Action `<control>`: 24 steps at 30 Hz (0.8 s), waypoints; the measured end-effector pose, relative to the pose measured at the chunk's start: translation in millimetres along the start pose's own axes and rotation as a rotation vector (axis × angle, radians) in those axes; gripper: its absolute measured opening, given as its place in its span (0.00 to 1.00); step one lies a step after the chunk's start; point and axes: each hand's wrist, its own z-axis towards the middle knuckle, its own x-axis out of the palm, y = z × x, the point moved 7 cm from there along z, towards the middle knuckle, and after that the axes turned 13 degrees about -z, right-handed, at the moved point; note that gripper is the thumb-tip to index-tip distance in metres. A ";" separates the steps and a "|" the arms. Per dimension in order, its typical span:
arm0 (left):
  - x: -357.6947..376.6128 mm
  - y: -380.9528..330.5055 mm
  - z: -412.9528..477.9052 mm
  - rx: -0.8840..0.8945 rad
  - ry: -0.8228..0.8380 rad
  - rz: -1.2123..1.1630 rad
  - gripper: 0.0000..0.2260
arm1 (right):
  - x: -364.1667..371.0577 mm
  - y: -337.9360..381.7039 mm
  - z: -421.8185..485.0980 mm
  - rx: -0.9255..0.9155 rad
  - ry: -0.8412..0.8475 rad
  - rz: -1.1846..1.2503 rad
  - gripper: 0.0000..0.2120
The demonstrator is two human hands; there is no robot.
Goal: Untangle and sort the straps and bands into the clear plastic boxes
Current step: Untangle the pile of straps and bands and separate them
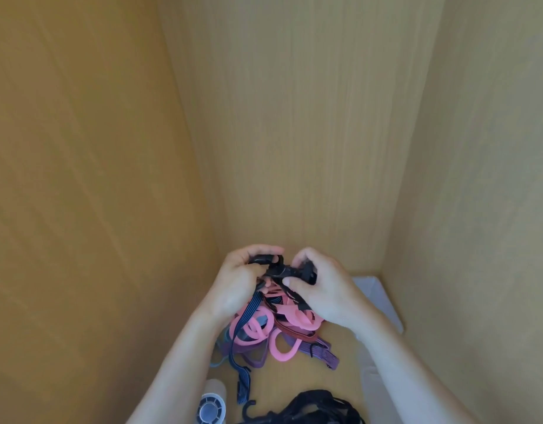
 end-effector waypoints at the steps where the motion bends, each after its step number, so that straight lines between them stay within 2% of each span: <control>1: -4.6 -0.6 0.2 0.002 -0.025 -0.012 0.23 | 0.7 -6.4 0.3 0.029 0.003 0.077 0.07; 9: -42.4 3.0 5.7 0.012 -0.247 -0.099 0.21 | -1.9 -56.7 -0.4 0.206 -0.023 0.468 0.06; 12: -47.1 4.5 10.0 0.007 -0.284 -0.090 0.20 | 2.0 -67.6 -5.4 0.219 0.023 0.466 0.08; 15: -41.5 7.5 12.5 -0.006 -0.318 -0.066 0.18 | 10.1 -62.9 -12.7 0.163 0.170 0.506 0.06; 18: -36.3 12.6 16.1 -0.024 -0.337 -0.069 0.17 | 19.1 -56.9 -19.4 0.122 0.285 0.291 0.06; 20: -38.4 13.6 19.5 -0.015 -0.353 -0.065 0.18 | 16.9 -60.3 -19.0 0.127 0.198 0.116 0.05; 24: -48.1 10.7 24.1 0.014 -0.420 -0.077 0.20 | -9.4 -81.7 -17.0 0.239 -0.226 -0.258 0.10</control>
